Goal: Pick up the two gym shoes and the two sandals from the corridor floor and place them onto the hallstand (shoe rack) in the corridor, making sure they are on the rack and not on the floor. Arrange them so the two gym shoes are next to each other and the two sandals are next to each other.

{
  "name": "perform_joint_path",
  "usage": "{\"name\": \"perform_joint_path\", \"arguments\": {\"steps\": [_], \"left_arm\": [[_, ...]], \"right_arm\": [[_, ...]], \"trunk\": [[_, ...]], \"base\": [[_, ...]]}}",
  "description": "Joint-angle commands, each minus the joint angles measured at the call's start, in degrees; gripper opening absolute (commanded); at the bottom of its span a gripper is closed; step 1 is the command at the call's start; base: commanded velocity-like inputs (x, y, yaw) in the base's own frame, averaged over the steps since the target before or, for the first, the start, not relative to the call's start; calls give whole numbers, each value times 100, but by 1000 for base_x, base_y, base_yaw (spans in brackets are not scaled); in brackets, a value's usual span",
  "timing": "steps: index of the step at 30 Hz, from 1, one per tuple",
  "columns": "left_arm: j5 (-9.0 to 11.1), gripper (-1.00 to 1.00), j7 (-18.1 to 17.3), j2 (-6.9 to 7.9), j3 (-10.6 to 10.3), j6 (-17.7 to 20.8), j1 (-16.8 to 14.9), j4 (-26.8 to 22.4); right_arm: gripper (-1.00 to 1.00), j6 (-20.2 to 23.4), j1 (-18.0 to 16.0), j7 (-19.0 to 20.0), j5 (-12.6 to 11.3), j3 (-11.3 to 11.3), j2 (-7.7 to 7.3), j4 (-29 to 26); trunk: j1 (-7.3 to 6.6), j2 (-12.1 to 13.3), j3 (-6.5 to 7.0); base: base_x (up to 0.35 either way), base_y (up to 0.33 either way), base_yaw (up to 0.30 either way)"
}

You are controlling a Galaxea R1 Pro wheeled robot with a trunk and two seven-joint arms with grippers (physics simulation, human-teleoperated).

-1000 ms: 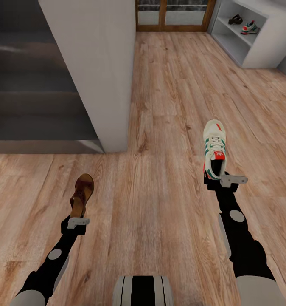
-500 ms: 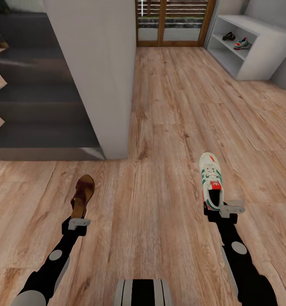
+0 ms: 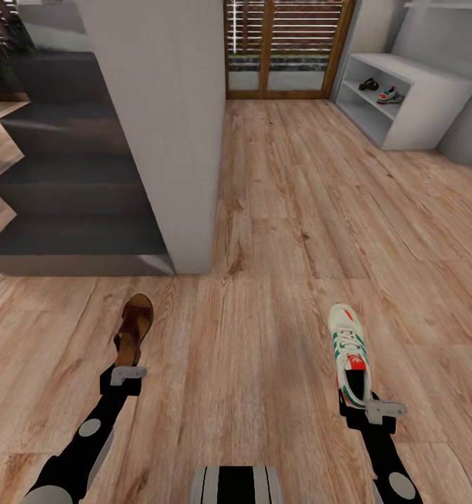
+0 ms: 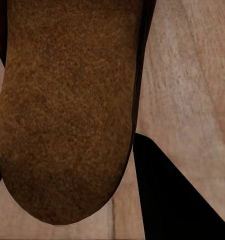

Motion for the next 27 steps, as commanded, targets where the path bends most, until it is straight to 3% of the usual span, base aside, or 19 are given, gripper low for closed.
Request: {"name": "perform_joint_path", "arguments": {"steps": [1, 21, 27], "left_arm": [[-40, -100, -44, -2, 40, -21, 5, 8], [56, -100, -42, 36, 48, -21, 18, 17], [56, -100, -42, 34, 48, -21, 18, 44]], "right_arm": [[-100, -47, 0, -23, 52, -7, 1, 53], [-100, -109, 10, -32, 46, -8, 28, 326], [-100, -109, 10, -32, 46, -8, 28, 327]], "trunk": [[-3, 0, 20], [-55, 27, 463], [-70, 35, 619]], "base": [[0, 0, 0], [0, 0, -1], [0, 0, -143]]}}
